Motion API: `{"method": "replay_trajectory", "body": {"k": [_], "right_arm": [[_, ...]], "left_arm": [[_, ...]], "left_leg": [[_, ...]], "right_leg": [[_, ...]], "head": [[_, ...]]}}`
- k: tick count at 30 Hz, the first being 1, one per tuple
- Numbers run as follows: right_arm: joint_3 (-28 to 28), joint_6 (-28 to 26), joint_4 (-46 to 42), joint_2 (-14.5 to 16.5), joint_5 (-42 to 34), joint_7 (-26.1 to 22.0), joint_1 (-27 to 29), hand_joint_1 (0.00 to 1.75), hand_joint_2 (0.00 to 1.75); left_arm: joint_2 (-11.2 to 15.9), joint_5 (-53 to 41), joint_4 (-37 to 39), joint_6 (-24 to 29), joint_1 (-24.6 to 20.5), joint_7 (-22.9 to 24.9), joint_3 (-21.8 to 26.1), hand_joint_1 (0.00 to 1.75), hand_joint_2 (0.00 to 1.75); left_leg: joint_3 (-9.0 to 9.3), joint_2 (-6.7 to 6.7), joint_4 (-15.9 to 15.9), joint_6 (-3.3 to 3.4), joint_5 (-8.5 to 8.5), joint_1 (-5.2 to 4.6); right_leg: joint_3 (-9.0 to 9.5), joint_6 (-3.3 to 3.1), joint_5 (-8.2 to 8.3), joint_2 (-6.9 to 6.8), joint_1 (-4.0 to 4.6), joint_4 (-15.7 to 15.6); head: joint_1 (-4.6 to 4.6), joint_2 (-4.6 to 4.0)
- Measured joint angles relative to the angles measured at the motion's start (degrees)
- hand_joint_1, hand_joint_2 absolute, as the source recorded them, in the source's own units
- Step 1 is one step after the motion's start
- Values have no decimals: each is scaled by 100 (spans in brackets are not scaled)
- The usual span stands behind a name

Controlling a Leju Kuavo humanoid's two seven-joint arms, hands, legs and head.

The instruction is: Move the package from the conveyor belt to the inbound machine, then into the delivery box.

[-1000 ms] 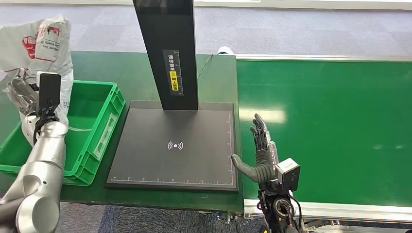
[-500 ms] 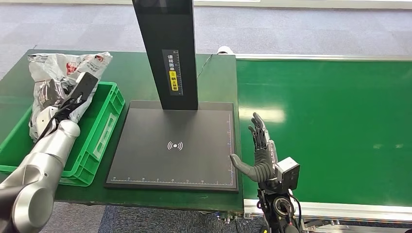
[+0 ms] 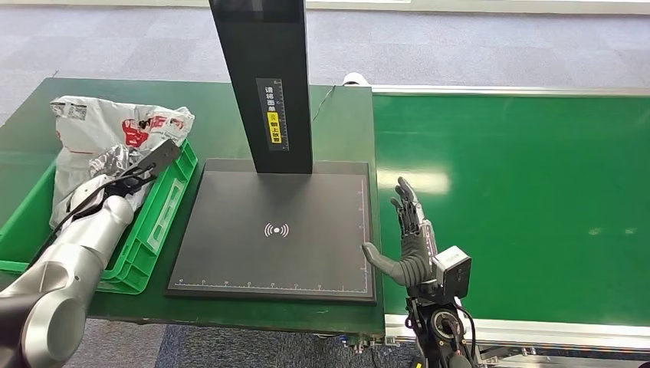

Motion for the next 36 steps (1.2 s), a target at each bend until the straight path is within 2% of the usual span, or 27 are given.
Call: {"method": "replay_trajectory", "body": {"k": [8,9,12,13,16,21,25,30,34,36], "right_arm": [[0,1,54,1,12,10,-98,0,175],[-1,-1,55,1,13,10,-100,0,175],[-1,-3,57,2,20,10,-106,0,175],[-1,-5,57,2,22,10,-110,0,175],[-2,-15,58,2,29,14,-117,0,175],[-2,-26,58,6,42,23,-115,0,175],[-2,-29,58,9,43,25,-111,0,175],[-2,-48,57,10,44,25,-90,0,175],[-7,-67,57,9,45,25,-76,0,175],[-10,-97,56,9,47,25,-63,0,175]], "left_arm": [[-2,-160,62,-790,-121,-264,-11,156,175],[-2,-173,66,-836,-141,-293,-15,138,175],[0,-196,74,-903,-182,-338,-40,22,175],[0,-195,75,-904,-188,-365,-46,0,175],[0,-138,74,-831,-207,-505,-48,0,175],[-38,266,-20,-210,-240,-937,122,0,175],[-90,440,-87,46,-258,-1120,268,0,175],[-154,1282,-304,846,-257,-1983,709,0,175],[-156,1913,-547,1042,-256,-2500,1054,0,175],[-177,2496,-721,1193,-236,-2965,1235,0,175]], "left_leg": [[-2,-3,0,0,1,0],[-3,-4,1,0,1,0],[-4,-5,1,0,1,0],[-4,-5,1,0,1,0],[-4,-5,2,0,2,-1],[-4,-5,2,0,3,-1],[-4,-3,2,0,3,-1],[-8,-2,2,-1,3,0],[-9,-2,2,-1,3,0],[-9,-2,2,-1,3,0]], "right_leg": [[0,0,0,-3,0,0],[0,0,0,-4,0,0],[0,0,0,-4,-1,0],[0,0,0,-4,-1,0],[0,0,0,-5,-1,0],[-1,0,0,-4,-1,0],[-3,0,0,-3,-1,0],[-6,-1,1,-2,0,1],[-9,-1,1,-2,0,1],[-10,-1,1,-1,0,1]], "head": [[0,0],[0,0],[1,0],[1,0],[1,0],[1,0],[1,0],[1,0],[1,0],[0,0]]}}
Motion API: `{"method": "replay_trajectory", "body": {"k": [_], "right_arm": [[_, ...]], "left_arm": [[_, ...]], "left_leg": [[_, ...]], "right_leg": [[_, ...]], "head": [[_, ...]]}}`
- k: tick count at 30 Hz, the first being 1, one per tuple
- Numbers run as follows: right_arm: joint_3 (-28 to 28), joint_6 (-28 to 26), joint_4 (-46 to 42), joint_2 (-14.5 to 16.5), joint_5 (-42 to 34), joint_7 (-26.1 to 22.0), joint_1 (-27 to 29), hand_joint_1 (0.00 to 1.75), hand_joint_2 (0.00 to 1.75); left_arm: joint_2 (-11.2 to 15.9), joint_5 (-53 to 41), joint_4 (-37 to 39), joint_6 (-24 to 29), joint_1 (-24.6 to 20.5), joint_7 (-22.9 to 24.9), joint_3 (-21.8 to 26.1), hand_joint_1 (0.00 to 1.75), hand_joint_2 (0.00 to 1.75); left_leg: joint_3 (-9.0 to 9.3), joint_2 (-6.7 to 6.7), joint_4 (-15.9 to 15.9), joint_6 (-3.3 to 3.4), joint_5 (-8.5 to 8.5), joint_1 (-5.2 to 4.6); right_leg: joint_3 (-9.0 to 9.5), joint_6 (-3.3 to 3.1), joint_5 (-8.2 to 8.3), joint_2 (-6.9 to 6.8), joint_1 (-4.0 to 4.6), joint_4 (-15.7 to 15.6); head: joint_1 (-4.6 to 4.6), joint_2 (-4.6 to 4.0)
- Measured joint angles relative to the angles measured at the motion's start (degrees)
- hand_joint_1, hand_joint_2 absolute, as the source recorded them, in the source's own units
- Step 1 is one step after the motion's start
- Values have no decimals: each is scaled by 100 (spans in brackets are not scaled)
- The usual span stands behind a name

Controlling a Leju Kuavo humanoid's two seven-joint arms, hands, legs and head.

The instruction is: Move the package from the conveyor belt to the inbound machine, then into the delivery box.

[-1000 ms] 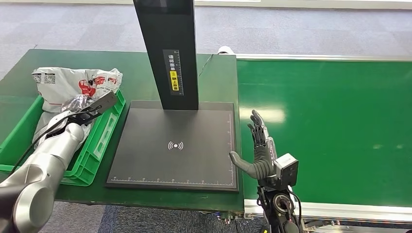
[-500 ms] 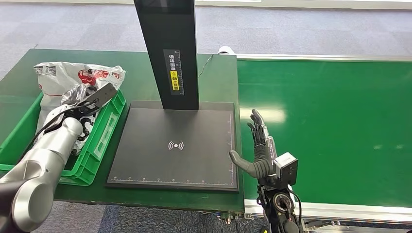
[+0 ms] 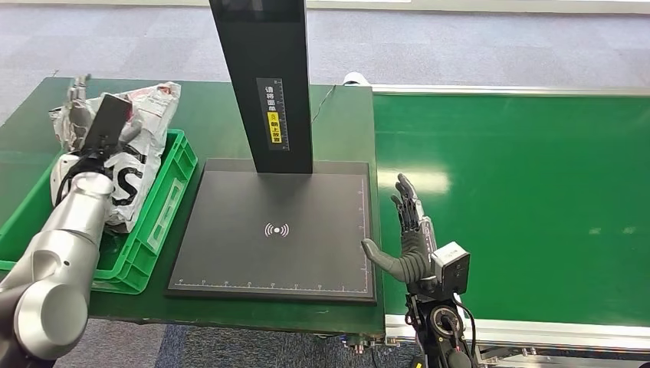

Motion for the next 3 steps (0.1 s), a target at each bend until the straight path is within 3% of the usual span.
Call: {"method": "replay_trajectory", "body": {"k": [3], "right_arm": [[-1,-37,-1,1,2,0,27,0,175]], "left_arm": [[-84,1047,-362,66,120,-778,263,0,175]], "left_leg": [[0,0,0,0,0,-1]], "right_leg": [[0,0,0,0,-1,-1]], "head": [[1,0]]}}
